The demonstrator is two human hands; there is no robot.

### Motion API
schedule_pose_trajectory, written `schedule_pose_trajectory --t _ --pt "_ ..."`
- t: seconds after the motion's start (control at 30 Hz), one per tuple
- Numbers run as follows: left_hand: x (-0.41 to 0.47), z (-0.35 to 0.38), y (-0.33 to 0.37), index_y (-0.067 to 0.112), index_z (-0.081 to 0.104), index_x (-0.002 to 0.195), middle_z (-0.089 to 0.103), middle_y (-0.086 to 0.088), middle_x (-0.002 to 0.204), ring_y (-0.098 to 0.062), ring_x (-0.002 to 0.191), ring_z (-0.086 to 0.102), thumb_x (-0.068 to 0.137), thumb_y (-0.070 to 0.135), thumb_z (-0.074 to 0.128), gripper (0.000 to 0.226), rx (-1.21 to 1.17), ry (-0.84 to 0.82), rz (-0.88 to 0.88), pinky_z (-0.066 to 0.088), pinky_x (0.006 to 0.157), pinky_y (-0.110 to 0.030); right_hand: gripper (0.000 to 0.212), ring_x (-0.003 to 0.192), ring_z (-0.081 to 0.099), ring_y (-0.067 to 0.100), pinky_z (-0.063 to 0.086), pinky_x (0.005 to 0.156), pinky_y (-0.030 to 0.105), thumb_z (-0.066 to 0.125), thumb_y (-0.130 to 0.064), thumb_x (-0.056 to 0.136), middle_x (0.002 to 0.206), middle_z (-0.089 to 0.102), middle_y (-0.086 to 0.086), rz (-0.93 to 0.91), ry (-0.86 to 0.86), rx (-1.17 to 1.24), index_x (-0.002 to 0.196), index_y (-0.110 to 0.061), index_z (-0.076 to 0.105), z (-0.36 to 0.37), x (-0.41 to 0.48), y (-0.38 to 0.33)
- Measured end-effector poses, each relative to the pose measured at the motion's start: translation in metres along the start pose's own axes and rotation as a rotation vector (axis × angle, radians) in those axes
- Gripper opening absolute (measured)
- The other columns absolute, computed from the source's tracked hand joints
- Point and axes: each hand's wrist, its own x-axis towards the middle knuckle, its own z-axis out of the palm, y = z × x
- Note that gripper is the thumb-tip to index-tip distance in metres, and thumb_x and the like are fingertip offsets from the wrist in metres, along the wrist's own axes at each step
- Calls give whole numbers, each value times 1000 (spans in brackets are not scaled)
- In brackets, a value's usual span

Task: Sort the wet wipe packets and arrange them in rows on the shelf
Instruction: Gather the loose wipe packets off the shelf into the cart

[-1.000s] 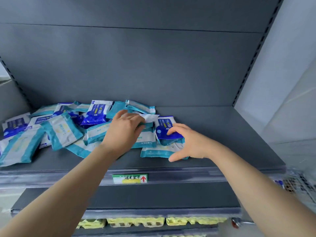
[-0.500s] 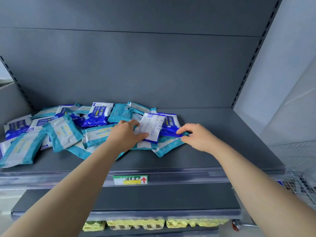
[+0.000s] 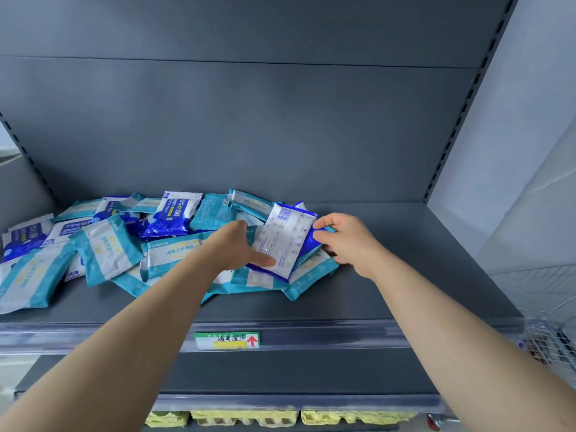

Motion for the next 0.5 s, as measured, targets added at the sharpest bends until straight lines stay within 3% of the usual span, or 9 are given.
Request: schedule_pose_trajectory --t 0.07,0.13,0.3,0.43,0.5 --pt "0 4 3 15 35 140 50 -2 133 -23 113 52 61 55 82 100 -55 10 10 47 87 -36 19 78 68 25 53 71 39 68 -33 83 101 72 10 71 -23 97 94 -20 63 0 0 -1" --pt "0 10 7 15 31 144 48 -2 138 -24 121 50 61 53 83 105 -109 32 33 46 94 -38 37 82 72 26 56 71 38 78 -40 74 96 72 6 108 -25 145 97 -19 58 2 0 2" --pt "0 26 21 16 26 147 46 -1 141 -22 126 46 63 51 83 107 -206 84 101 41 98 -33 39 70 66 20 55 63 33 85 -15 67 94 67 2 68 115 203 93 -17 56 -3 -1 4" --pt "3 32 32 23 16 150 44 0 143 -24 128 45 64 56 80 112 -205 70 130 40 96 -33 40 66 65 16 54 56 29 84 -9 68 89 66 1 33 148 254 97 -12 56 -18 -4 6" --pt "4 33 37 24 14 151 43 -1 144 -25 128 44 66 54 79 111 -207 26 143 39 92 -31 40 69 66 17 55 61 31 84 -9 69 91 67 2 48 161 266 98 -13 56 -21 -6 11"
